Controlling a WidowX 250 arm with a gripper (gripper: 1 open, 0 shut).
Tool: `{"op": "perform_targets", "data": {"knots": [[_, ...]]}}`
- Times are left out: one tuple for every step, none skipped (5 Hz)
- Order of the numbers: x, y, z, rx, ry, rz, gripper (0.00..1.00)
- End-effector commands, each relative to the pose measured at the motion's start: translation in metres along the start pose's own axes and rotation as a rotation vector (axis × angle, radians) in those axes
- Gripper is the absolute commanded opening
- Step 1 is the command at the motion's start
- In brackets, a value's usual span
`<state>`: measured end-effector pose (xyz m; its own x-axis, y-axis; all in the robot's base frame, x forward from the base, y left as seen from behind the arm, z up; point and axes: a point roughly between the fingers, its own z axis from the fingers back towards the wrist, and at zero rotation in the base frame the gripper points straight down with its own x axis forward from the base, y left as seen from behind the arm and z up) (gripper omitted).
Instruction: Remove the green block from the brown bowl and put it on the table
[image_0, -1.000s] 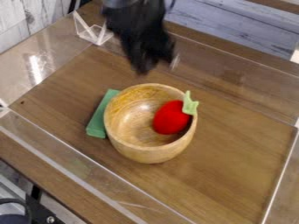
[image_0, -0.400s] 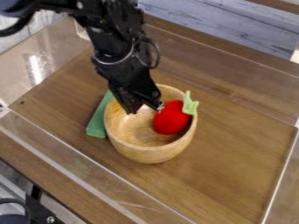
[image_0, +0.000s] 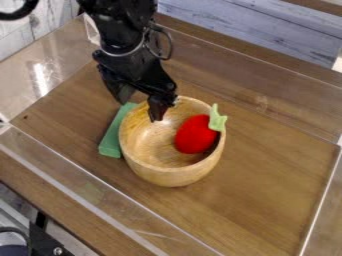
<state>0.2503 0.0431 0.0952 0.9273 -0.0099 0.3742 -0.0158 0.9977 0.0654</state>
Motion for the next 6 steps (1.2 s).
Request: {"op": "perform_targets", "data": {"knots": [[0.009, -0.016, 0.001, 0.013, -0.021, 0.022, 1.00], [0.016, -0.039, 0.000, 0.018, -0.024, 0.040, 1.00], [0.022, -0.056, 0.000, 0.026, -0.019, 0.070, 1.00], [0.025, -0.060, -0.004, 0.033, -0.011, 0.106, 1.00], [0.027, -0.064, -0.011, 0.027, -0.005, 0.115, 1.00], [0.028, -0.065, -0.018, 0.022, 0.001, 0.128, 1.00]]}}
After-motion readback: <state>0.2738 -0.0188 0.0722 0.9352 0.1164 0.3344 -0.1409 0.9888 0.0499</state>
